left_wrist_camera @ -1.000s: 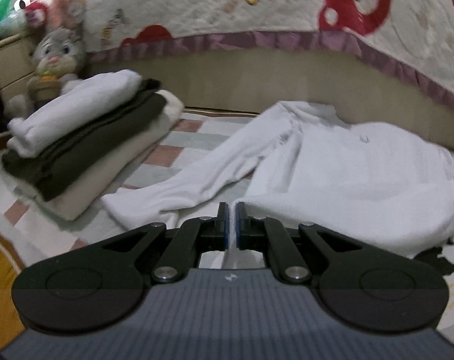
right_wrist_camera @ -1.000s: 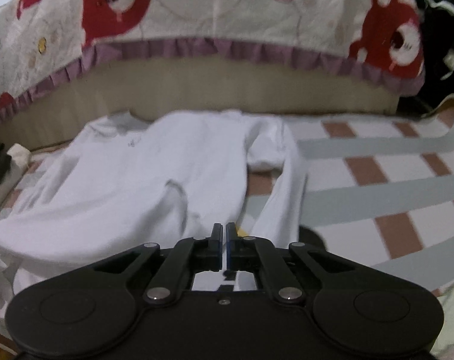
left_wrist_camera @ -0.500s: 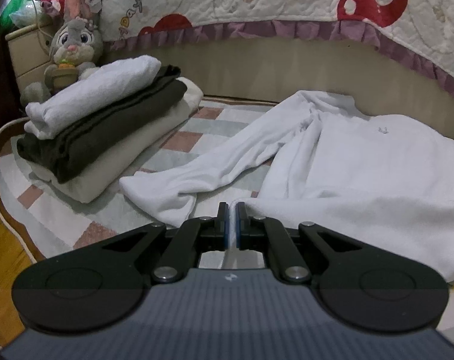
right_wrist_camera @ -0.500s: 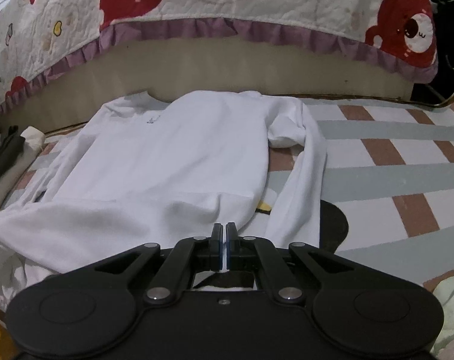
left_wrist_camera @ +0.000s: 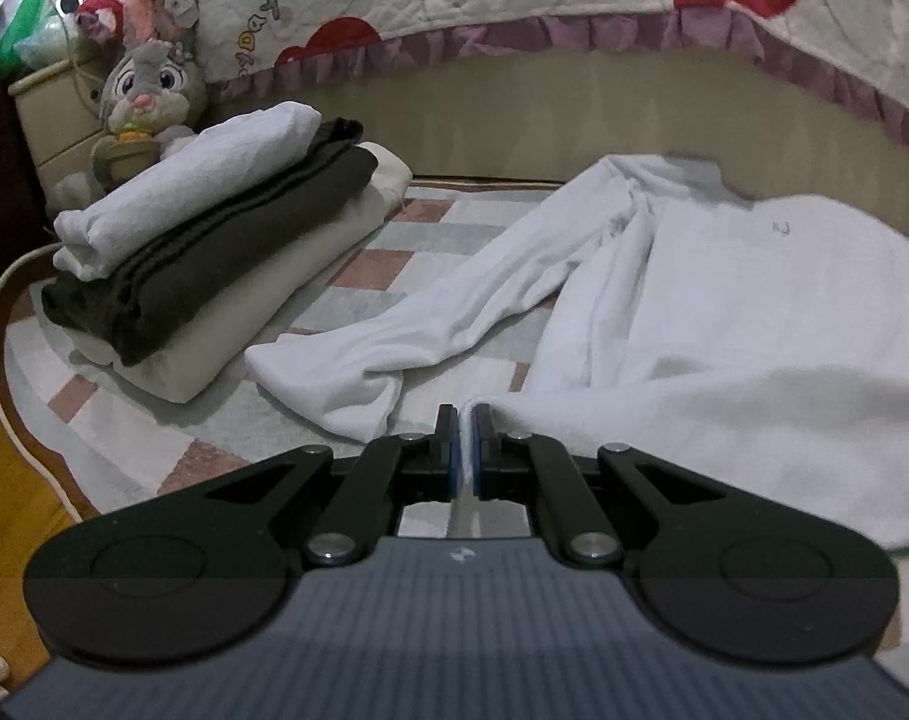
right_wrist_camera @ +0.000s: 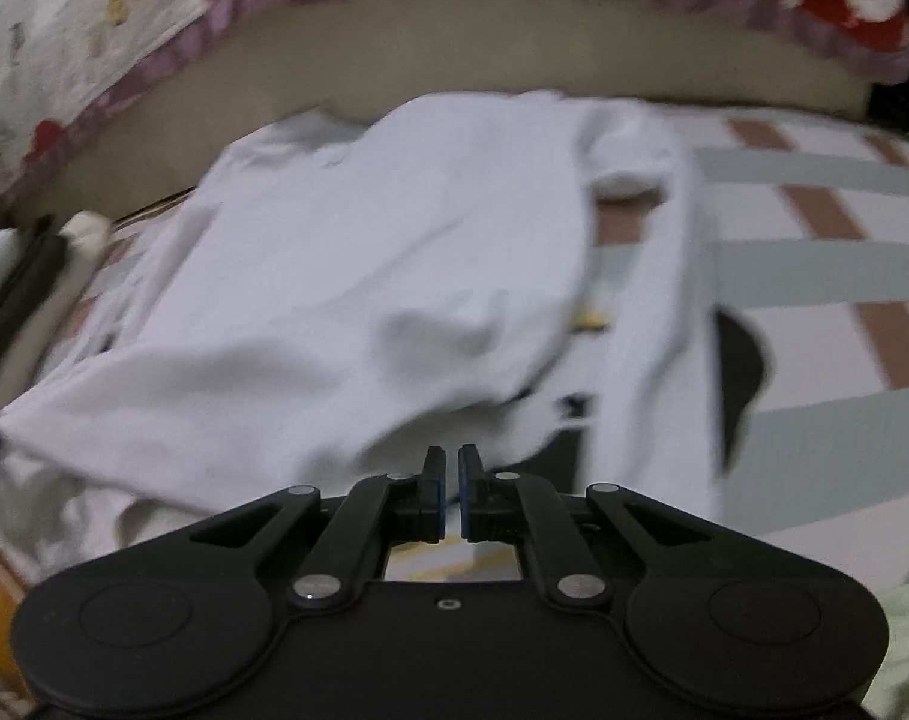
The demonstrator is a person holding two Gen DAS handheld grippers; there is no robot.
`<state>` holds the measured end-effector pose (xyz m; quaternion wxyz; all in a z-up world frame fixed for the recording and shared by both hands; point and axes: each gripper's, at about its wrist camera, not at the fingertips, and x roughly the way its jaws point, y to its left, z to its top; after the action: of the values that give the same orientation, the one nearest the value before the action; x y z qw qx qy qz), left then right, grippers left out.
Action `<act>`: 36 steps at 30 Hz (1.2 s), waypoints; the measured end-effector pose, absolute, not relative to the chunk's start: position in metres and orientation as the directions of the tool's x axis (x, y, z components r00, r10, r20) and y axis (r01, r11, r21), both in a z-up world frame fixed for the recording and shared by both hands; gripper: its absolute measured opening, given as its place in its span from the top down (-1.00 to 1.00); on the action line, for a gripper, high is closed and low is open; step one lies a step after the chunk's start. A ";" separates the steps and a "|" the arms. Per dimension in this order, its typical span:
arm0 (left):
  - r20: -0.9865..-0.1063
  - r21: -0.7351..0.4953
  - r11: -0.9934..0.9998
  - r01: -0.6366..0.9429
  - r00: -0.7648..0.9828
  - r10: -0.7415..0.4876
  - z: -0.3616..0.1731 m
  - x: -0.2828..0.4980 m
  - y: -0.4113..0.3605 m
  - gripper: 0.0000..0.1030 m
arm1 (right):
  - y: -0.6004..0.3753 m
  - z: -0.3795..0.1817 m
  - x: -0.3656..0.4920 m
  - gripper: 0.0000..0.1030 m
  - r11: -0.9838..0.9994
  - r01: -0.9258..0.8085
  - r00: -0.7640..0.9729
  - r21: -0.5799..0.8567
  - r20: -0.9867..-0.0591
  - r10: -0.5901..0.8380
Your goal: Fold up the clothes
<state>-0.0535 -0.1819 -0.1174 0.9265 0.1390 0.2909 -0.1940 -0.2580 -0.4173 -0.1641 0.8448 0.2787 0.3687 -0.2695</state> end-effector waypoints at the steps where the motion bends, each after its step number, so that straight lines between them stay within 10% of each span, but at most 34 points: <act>1: -0.590 0.152 0.883 0.445 0.757 -0.280 -0.117 -0.055 -0.183 0.92 | -0.414 -0.164 -0.254 0.86 0.710 0.654 0.582 0.262 -0.773 -0.251; 8: -0.554 0.234 0.860 0.453 0.789 -0.265 -0.116 -0.063 -0.192 0.92 | -0.418 -0.154 -0.257 0.77 0.755 0.633 0.554 0.167 -0.780 -0.291; 12: -0.544 0.196 0.869 0.454 0.788 -0.288 -0.109 -0.061 -0.184 0.92 | -0.440 -0.140 -0.276 0.14 0.777 0.599 0.554 0.193 -0.800 -0.229; 26: -0.448 0.090 0.843 0.531 0.777 -0.442 -0.064 -0.027 -0.197 0.92 | -0.390 -0.150 -0.273 0.03 0.913 0.371 0.610 0.167 -0.786 -0.104; 36: -0.480 -0.078 0.819 0.568 0.699 -0.530 -0.074 0.012 -0.195 0.92 | -0.320 -0.190 -0.206 -0.18 0.941 0.140 0.592 -0.308 -0.735 -0.329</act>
<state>0.0117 -0.1950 -0.0738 0.9209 0.0382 0.2481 -0.2981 -0.2056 -0.3204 -0.1897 0.8855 -0.1094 0.4317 -0.1326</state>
